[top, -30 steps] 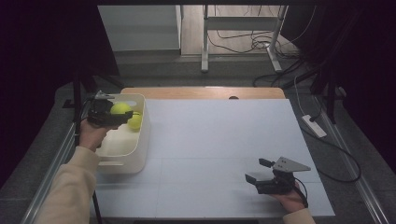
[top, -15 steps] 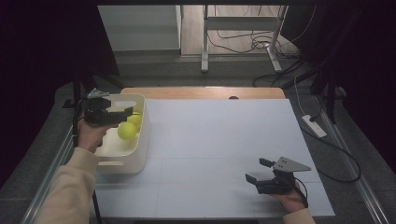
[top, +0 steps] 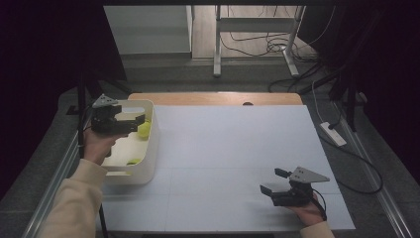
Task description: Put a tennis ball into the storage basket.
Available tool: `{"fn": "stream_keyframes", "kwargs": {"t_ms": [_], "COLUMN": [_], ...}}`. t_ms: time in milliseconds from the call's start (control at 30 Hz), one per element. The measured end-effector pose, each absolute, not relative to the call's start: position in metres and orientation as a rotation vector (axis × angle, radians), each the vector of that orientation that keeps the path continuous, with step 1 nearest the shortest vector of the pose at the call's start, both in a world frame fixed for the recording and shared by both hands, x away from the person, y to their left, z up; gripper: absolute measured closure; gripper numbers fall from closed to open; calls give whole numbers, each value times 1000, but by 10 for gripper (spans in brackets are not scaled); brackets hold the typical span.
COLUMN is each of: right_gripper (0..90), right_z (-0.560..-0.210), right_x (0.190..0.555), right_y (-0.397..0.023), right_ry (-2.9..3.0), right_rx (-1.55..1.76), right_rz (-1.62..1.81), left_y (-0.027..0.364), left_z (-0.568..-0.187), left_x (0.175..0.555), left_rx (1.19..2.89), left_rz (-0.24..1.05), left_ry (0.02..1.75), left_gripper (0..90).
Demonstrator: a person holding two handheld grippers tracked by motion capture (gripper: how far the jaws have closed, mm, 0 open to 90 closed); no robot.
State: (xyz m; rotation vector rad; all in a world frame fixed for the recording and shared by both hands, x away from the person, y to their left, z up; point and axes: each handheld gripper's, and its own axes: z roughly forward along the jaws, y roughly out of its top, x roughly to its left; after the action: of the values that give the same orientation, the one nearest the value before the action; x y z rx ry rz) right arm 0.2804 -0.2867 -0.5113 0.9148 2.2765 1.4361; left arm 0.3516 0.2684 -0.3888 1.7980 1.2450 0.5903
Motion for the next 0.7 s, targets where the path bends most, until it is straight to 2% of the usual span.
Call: {"fn": "stream_keyframes", "kwargs": {"t_ms": [700], "right_gripper": [122], "right_z": [-510], "right_x": [278], "right_y": [-287], "right_ry": [2276], "right_rx": [909], "right_rz": [1435], "left_y": [233], "left_z": [-388], "left_x": [324], "left_rx": [1807], "left_rz": [526], "left_ry": [1028], "left_gripper": [76]}}
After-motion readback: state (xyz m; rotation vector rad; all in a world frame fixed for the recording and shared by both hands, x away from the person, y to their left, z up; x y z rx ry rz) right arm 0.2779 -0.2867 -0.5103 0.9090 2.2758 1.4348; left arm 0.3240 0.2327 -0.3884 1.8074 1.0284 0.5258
